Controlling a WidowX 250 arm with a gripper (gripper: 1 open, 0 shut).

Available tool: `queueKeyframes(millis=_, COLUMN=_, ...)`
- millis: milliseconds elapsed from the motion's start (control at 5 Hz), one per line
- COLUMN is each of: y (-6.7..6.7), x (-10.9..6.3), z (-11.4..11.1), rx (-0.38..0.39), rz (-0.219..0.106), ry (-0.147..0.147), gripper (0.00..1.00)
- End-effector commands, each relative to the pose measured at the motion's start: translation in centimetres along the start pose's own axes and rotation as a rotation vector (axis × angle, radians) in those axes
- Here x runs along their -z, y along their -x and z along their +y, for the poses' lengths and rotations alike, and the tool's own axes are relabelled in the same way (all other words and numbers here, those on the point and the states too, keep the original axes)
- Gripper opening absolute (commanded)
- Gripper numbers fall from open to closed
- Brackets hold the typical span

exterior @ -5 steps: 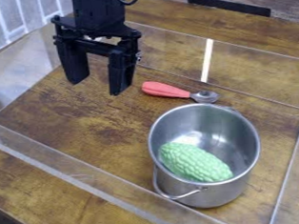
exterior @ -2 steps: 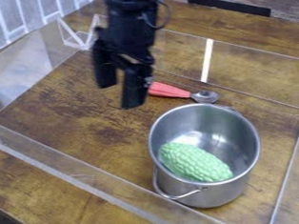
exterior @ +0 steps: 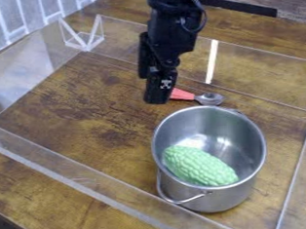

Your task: Move the orange spoon to the left

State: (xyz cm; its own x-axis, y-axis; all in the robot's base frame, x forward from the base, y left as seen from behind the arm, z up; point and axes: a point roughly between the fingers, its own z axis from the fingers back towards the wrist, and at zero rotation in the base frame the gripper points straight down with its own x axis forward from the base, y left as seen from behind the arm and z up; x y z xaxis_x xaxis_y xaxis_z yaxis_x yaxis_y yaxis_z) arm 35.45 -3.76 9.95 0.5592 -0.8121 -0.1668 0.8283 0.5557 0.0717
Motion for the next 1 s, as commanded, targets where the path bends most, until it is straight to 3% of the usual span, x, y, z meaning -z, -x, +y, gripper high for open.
queueKeyframes(millis=0, y=-1.6, x=-1.7, z=1.2, rx=0.150, rz=-0.053, ry=-0.086, gripper=1.00)
queueKeyframes(millis=400, y=-3.5, x=-0.3, z=2.8, rx=0.242, rz=-0.067, ry=-0.124, gripper=1.00)
queueKeyframes(millis=800, y=-4.4, x=1.1, z=4.1, rx=0.220, rz=-0.064, ry=-0.142, gripper=1.00)
